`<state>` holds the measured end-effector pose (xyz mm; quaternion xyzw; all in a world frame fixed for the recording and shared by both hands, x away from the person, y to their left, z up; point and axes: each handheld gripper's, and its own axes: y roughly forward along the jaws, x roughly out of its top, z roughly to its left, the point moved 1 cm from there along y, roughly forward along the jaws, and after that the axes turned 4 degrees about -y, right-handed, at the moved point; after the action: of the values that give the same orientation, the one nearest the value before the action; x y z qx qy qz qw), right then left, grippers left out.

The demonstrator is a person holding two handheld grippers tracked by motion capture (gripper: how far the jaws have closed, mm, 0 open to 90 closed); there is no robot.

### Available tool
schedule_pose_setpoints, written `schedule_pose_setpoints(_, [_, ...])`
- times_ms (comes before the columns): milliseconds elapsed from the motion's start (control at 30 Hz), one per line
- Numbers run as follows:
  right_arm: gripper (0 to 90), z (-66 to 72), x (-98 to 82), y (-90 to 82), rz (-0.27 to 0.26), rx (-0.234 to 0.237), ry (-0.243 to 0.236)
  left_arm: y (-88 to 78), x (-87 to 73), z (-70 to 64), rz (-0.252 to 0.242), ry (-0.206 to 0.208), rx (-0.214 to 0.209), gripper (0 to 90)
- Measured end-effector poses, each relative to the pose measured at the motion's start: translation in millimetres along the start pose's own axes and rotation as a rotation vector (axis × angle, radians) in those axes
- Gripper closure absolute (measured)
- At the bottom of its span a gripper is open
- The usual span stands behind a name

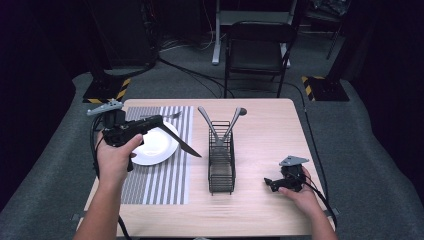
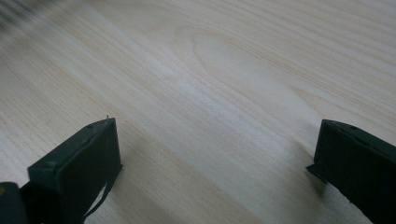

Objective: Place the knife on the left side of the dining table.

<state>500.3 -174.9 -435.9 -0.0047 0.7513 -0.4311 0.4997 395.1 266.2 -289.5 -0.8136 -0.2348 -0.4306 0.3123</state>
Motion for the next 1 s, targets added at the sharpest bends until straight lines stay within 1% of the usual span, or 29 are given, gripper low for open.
schedule_pose_setpoints(67, [0.0, 0.0, 0.0, 0.0, 0.000, 0.000, 0.000, 0.9, -1.9, 2.9, 0.004, -0.002, 0.003, 83.6])
schedule_pose_setpoints(133, [0.0, 0.0, 0.0, 0.0, -0.001, -0.001, 0.000, 2.0, -4.3, 5.2, 0.007, -0.015, 0.005, 83.6])
schedule_pose_setpoints(167, [0.0, -0.1, 0.0, 0.2, -0.003, 0.000, -0.002, 2.7, -5.2, 6.8, 0.006, -0.014, 0.008, 83.6])
schedule_pose_setpoints(367, [0.0, 0.0, 0.0, 0.0, 0.000, 0.000, 0.001, 3.7, -11.5, 13.7, 0.016, -0.039, 0.015, 83.6])
schedule_pose_setpoints(467, [0.0, 0.0, 0.0, 0.1, -0.001, -0.001, 0.000, 4.2, -14.3, 18.1, 0.015, -0.042, 0.024, 83.6])
schedule_pose_setpoints(533, [0.0, -0.2, 0.0, 0.3, -0.004, 0.000, -0.003, 3.8, -16.8, 20.5, 0.021, -0.055, 0.026, 83.6])
schedule_pose_setpoints(567, [0.0, -0.1, 0.0, 0.1, -0.002, 0.001, -0.001, 3.8, -17.8, 22.5, 0.019, -0.050, 0.028, 83.6])
schedule_pose_setpoints(667, [0.0, -0.1, 0.0, 0.2, -0.003, 0.000, -0.001, 3.7, -22.1, 26.8, 0.024, -0.069, 0.035, 83.6])
schedule_pose_setpoints(833, [0.0, 0.0, 0.0, 0.0, 0.000, 0.000, 0.000, 2.4, -27.0, 34.8, 0.028, -0.076, 0.053, 83.6])
schedule_pose_setpoints(867, [0.0, 0.0, 0.0, 0.0, 0.000, 0.000, 0.001, 1.3, -28.7, 36.4, 0.031, -0.091, 0.060, 83.6])
schedule_pose_setpoints(900, [0.0, 0.0, 0.0, 0.0, 0.000, 0.000, 0.001, 1.3, -28.7, 36.4, 0.031, -0.091, 0.060, 83.6])
schedule_pose_setpoints(933, [0.0, 0.0, 0.0, 0.0, 0.000, -0.001, 0.000, 0.3, -29.3, 38.2, 0.037, -0.082, 0.064, 83.6])
schedule_pose_setpoints(967, [0.0, -0.1, 0.0, 0.2, -0.002, 0.001, -0.001, -0.1, -30.6, 39.0, 0.032, -0.096, 0.069, 83.6])
schedule_pose_setpoints(1000, [0.0, -0.2, 0.0, 0.4, -0.004, 0.000, -0.003, -1.4, -31.7, 41.1, 0.039, -0.095, 0.069, 83.6])
